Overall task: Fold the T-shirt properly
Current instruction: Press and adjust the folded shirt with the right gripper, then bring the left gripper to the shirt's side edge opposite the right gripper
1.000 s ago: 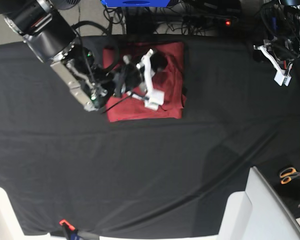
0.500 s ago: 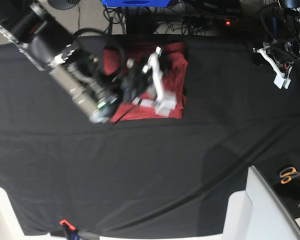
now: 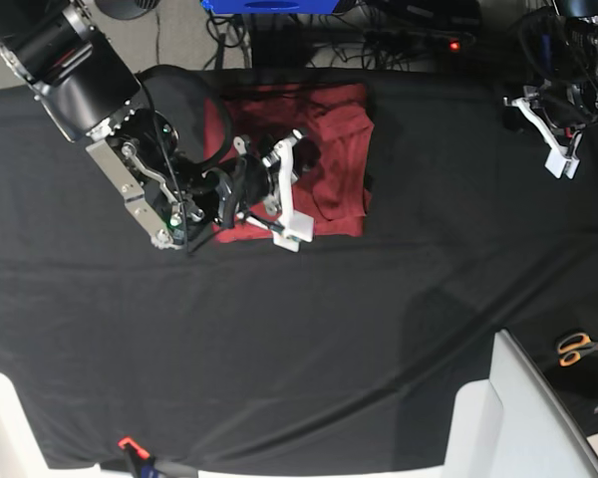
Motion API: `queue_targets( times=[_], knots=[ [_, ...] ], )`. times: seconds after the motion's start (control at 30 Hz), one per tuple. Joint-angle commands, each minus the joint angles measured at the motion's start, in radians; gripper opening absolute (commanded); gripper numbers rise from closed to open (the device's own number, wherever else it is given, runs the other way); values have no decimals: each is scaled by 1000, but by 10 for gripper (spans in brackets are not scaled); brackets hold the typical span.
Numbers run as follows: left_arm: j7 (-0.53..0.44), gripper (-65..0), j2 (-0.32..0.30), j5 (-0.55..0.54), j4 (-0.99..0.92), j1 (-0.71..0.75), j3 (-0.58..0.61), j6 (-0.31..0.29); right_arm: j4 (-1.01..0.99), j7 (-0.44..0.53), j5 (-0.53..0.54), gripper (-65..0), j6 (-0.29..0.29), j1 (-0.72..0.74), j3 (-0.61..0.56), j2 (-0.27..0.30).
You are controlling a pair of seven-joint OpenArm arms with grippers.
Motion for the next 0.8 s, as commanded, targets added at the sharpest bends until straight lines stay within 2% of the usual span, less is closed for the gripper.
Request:
queue_targets(
  times=[0.0, 0.1, 0.17, 0.3, 0.4, 0.53, 0.63, 0.67, 0.77],
  knots=[
    [-9, -650, -19, -13, 15, -2, -5, -5, 14, 10, 22, -645, 6, 18, -3, -6],
    [-9, -650, -19, -13, 13, -2, -5, -5, 14, 19, 24, -645, 6, 19, -80, -7],
    [-9, -650, -19, -13, 16, -2, -5, -5, 13, 19, 24, -645, 5, 19, -107, -27],
    [-9, -650, -19, -13, 18, -2, -5, -5, -18, 11, 21, -645, 3, 18, -112, -62],
    [-9, -650, -19, -13, 13, -2, -5, -5, -21, 6, -9, -645, 3, 18, -112, -69],
    [-9, -650, -19, -15, 19, -2, -5, -5, -12, -44, -62, -645, 3, 18, -110, -93],
    [-3, -650, -18, -19, 56, 3, -4, -5, 57, -50, -58, -645, 3, 18, -104, -85],
    [20, -650, -16, -19, 87, 4, -4, -5, 88, -49, -58, -645, 3, 18, -103, -65],
    [173, -650, 5, -58, 193, 3, -14, -16, 182, -43, -36, -645, 2, 13, -81, -7]
  ],
)
